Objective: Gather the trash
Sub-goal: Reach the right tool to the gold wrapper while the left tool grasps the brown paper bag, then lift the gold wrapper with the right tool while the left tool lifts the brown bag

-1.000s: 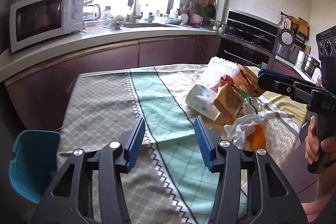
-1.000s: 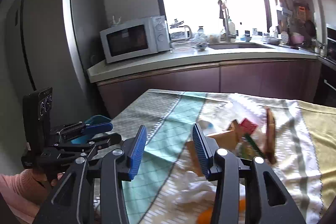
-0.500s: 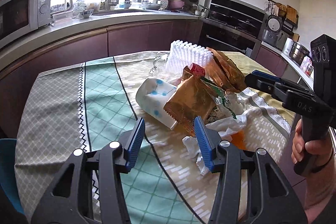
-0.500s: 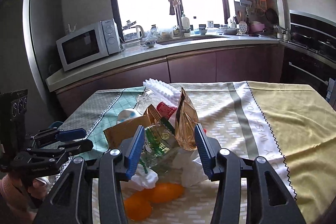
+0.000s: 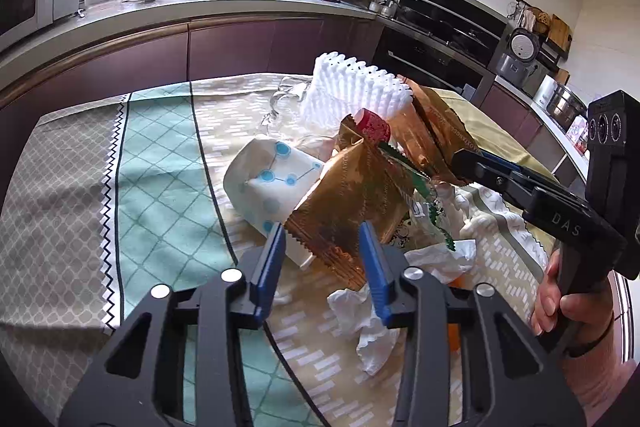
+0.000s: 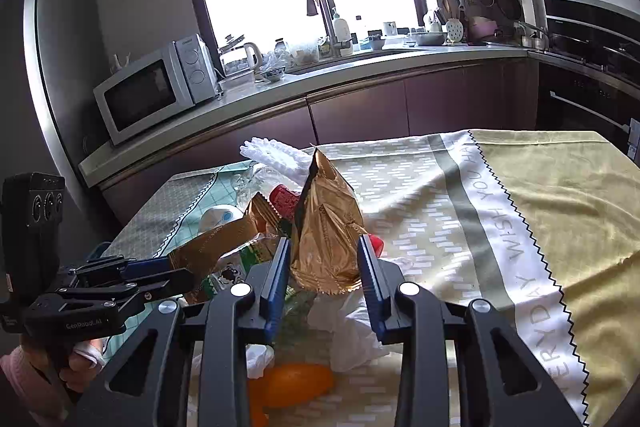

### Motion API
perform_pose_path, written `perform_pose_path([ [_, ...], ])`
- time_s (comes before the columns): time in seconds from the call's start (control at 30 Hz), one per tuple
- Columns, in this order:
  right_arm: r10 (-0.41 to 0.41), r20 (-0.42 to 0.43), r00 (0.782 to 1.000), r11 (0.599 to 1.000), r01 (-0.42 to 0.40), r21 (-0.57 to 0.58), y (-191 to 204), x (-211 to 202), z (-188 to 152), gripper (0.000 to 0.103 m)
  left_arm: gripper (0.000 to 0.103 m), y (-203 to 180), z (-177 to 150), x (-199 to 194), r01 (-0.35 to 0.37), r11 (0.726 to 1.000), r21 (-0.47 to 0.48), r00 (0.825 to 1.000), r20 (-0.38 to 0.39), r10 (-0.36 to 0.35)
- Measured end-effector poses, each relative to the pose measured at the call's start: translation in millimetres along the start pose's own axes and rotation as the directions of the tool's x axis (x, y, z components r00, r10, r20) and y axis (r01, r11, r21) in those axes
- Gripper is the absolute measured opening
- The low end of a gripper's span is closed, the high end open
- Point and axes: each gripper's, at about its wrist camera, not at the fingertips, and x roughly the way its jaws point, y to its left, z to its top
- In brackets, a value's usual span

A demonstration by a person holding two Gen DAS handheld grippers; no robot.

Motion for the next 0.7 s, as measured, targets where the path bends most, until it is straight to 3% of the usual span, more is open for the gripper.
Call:
perform_pose_path([
  [0.2, 0.003, -0.006, 1.0, 1.0, -0.003, 0.03, -10, -1, -2, 0.006, 0.018, -7, 0, 1, 0.03, 1.0, 0.007, 1.0, -0.005, -0.03],
  [0.4, -0.013, 0.038, 0.999, 0.999, 0.011, 0.046, -17, -13, 1, 0.003, 0.007, -11, -1, -5, 0.056, 0.998, 0.014, 0.998, 0.012, -0.056],
  [0.7, -0.001, 0.109, 0.994, 0.999, -0.003, 0.041, -17, -41, 13, 0.002, 0.004, -18, 7, -37, 0.052, 0.997, 0.048, 0.994, 0.094, -0.056],
])
